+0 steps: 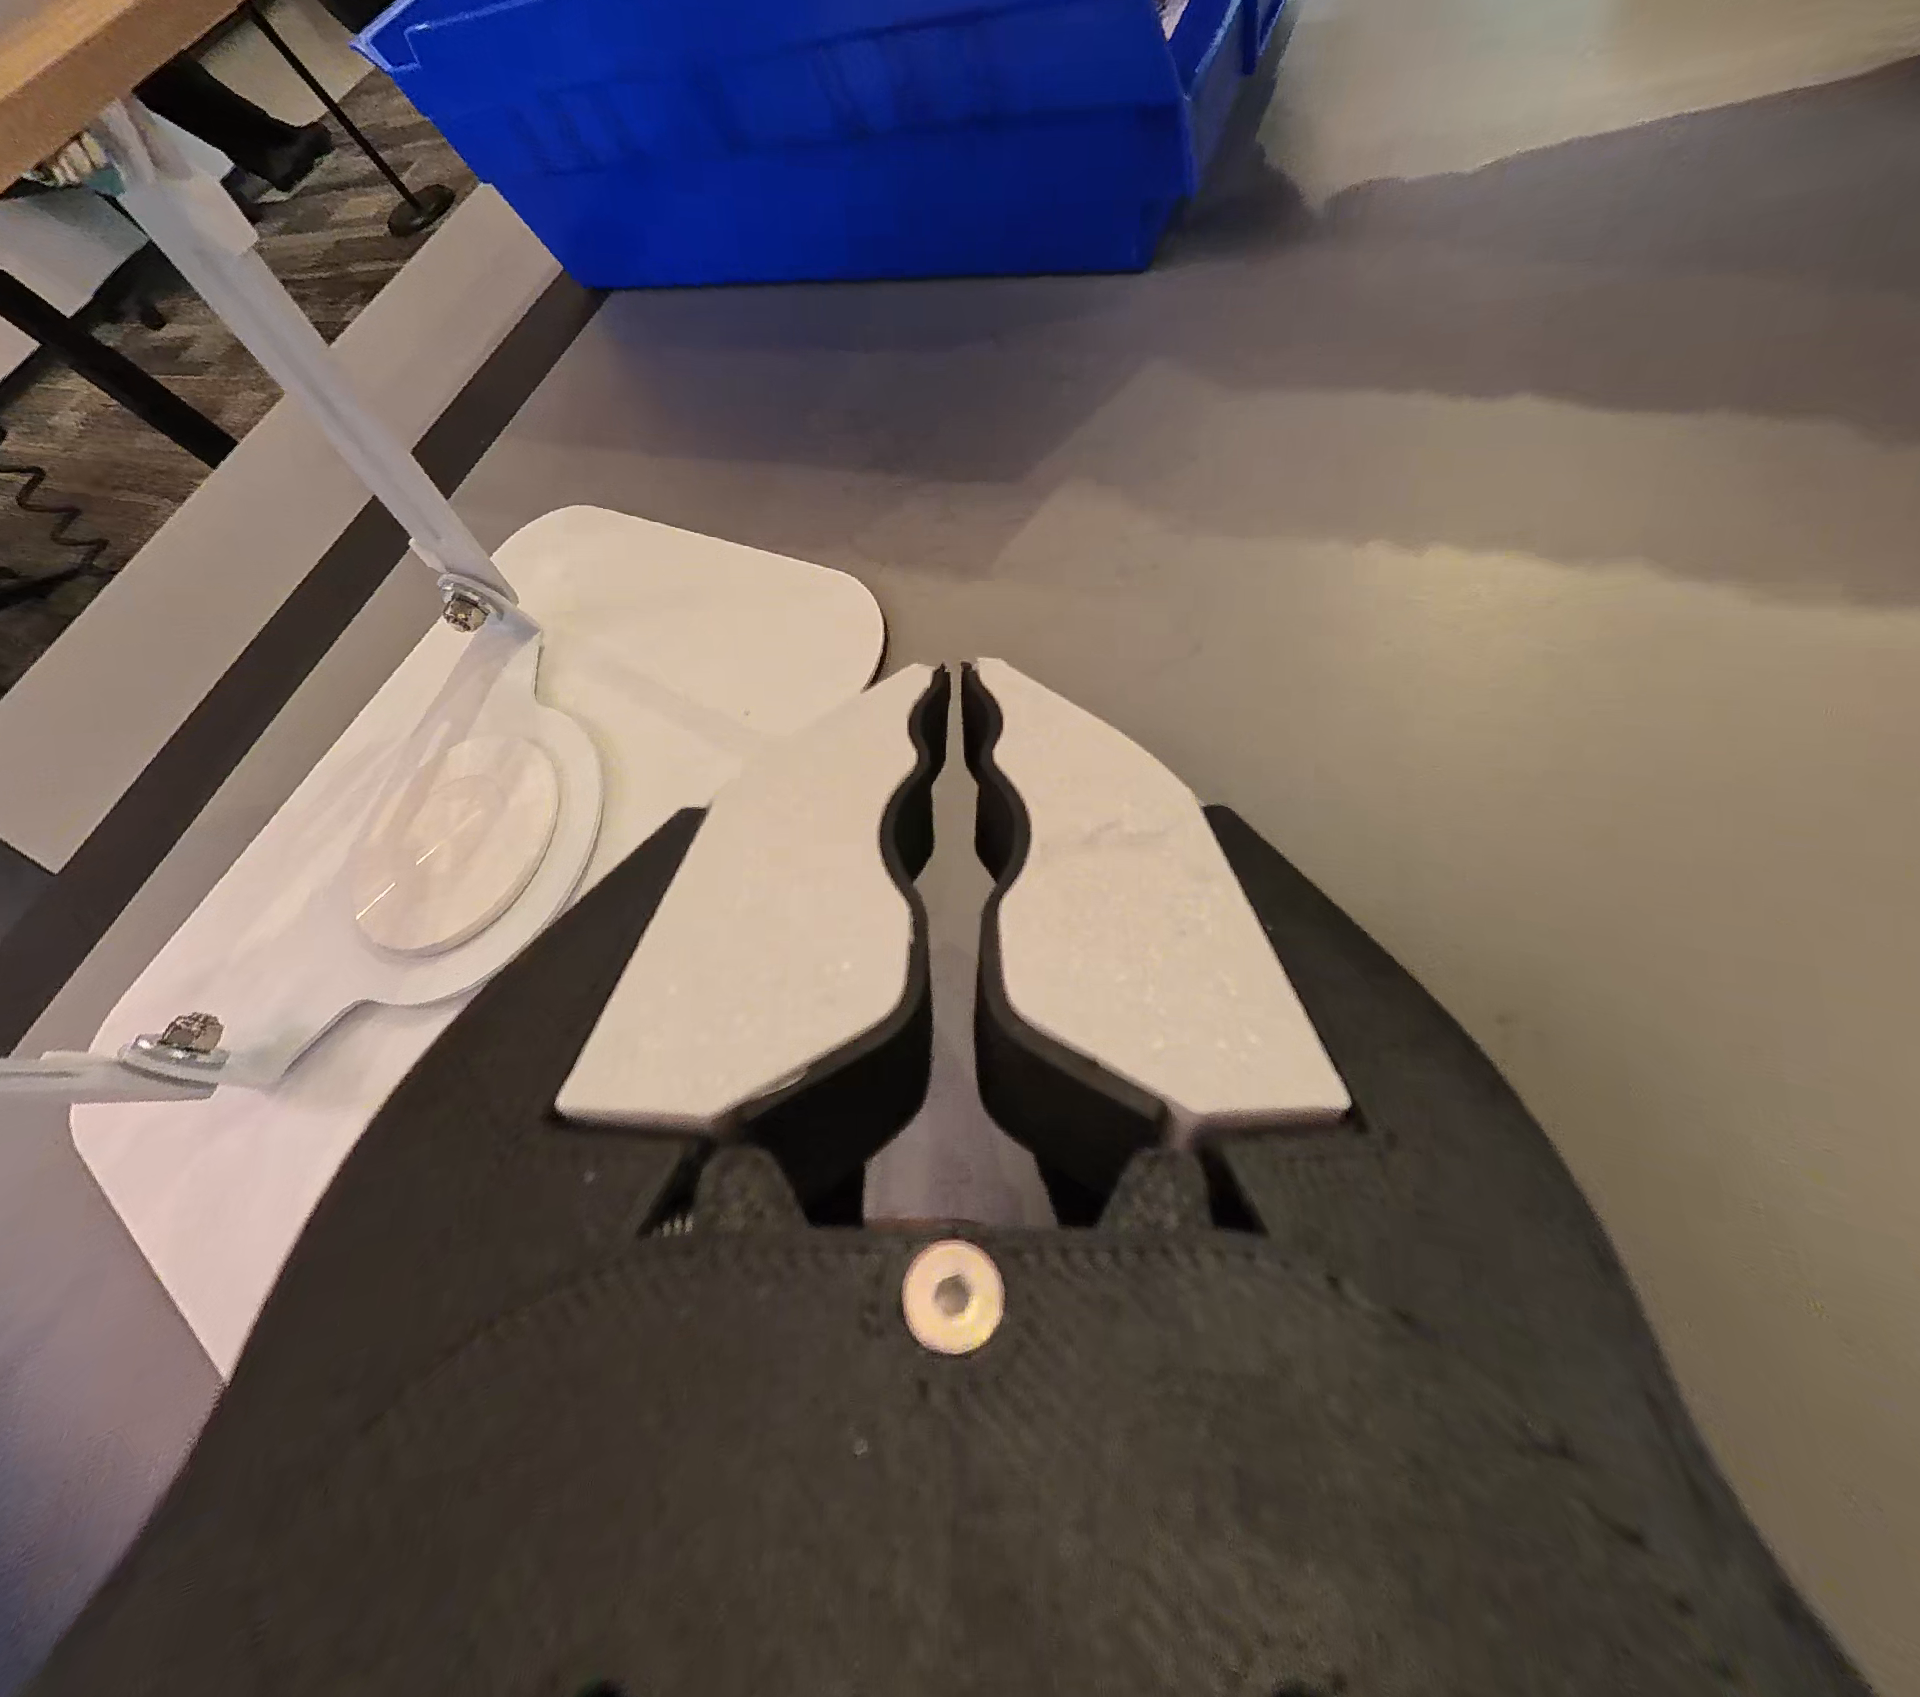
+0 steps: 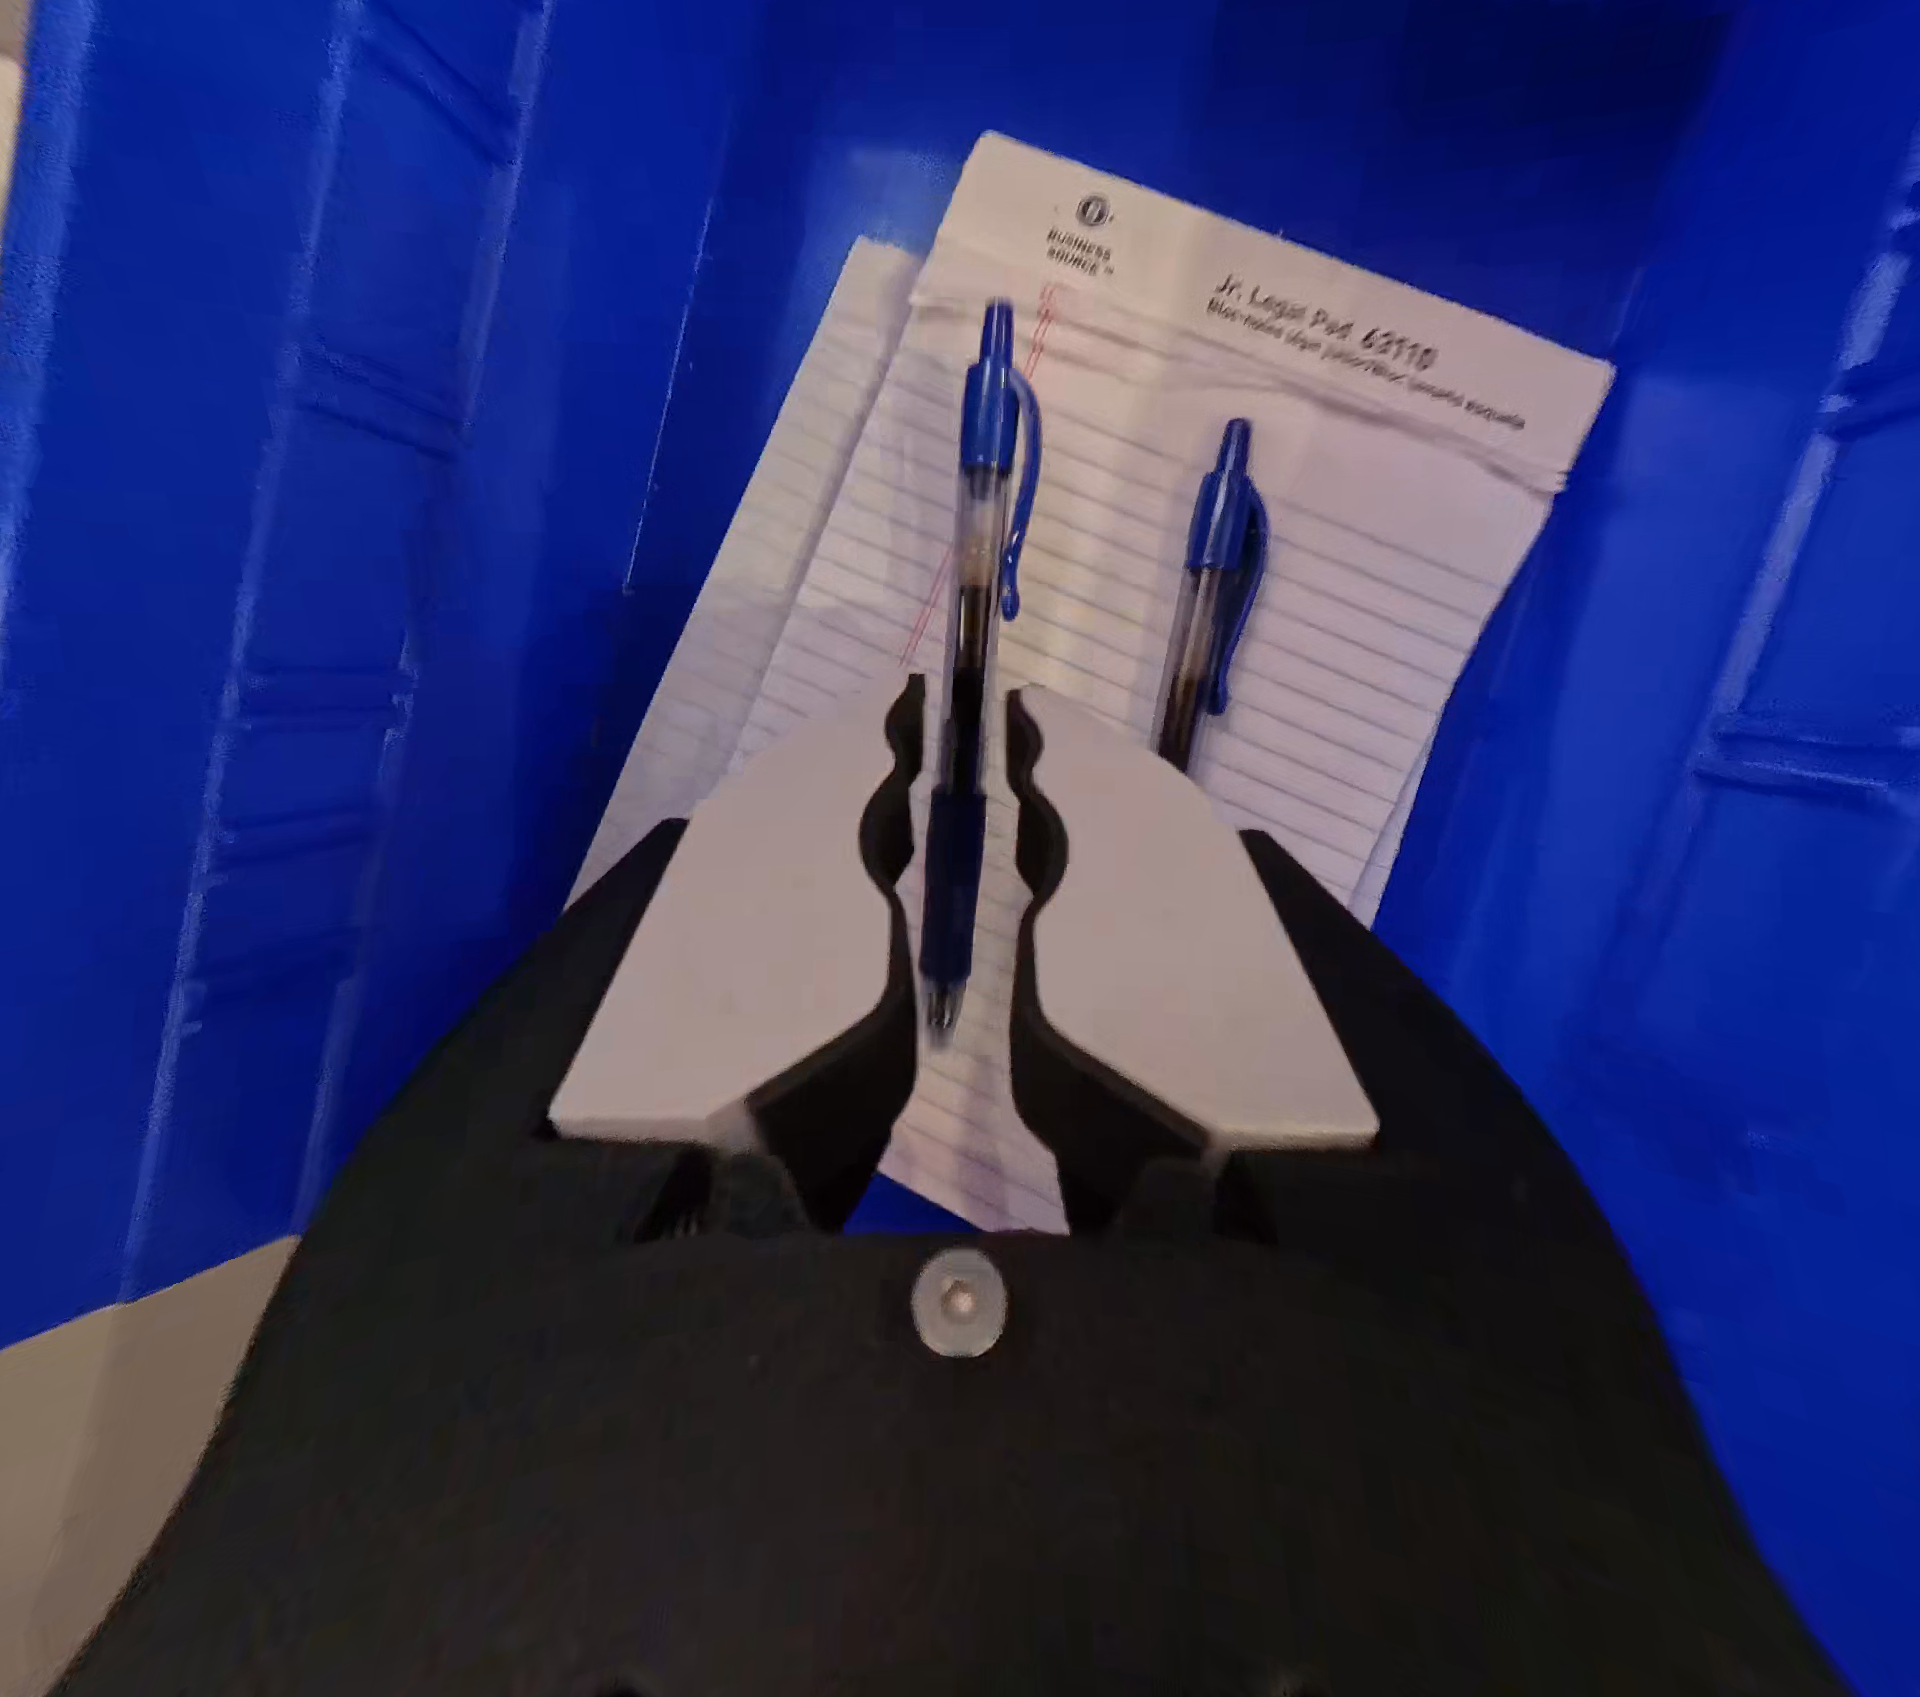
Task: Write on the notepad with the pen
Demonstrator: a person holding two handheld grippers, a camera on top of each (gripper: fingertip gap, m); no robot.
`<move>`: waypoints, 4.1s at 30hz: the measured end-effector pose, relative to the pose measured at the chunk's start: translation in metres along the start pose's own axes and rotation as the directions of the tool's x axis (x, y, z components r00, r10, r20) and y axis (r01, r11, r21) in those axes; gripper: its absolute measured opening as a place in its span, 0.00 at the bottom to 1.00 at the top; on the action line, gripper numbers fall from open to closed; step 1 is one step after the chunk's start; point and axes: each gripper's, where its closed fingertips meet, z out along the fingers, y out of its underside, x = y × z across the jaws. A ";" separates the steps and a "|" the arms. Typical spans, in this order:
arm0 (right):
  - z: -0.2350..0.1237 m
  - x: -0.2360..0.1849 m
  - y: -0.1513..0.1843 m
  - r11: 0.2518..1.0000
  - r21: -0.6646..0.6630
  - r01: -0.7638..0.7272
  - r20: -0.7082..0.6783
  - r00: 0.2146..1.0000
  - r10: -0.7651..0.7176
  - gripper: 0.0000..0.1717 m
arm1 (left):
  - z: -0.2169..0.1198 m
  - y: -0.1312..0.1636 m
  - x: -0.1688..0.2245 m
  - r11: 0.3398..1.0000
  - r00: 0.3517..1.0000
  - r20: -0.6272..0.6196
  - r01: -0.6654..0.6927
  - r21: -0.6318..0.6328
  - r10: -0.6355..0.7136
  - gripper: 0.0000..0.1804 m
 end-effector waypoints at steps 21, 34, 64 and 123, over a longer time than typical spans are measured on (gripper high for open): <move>-0.117 -0.149 0.080 0.797 0.492 0.350 -0.023 0.921 -0.390 0.00 | -0.010 0.008 0.030 0.998 0.996 -0.073 -0.046 -0.054 0.042 0.00; -0.045 -0.170 0.127 0.815 0.426 0.393 -0.012 0.903 -0.429 0.00 | -0.045 0.023 0.038 0.997 0.999 -0.035 -0.036 -0.063 0.034 0.00; -0.034 -0.158 0.127 0.795 0.354 0.493 -0.166 0.869 -0.465 0.09 | -0.055 0.017 0.033 1.000 0.999 -0.037 -0.005 0.010 0.005 0.05; -0.067 0.081 0.055 0.980 0.177 0.085 -0.196 0.979 -0.049 0.04 | -0.287 0.223 -0.253 0.682 0.543 0.579 0.731 0.030 -0.608 0.42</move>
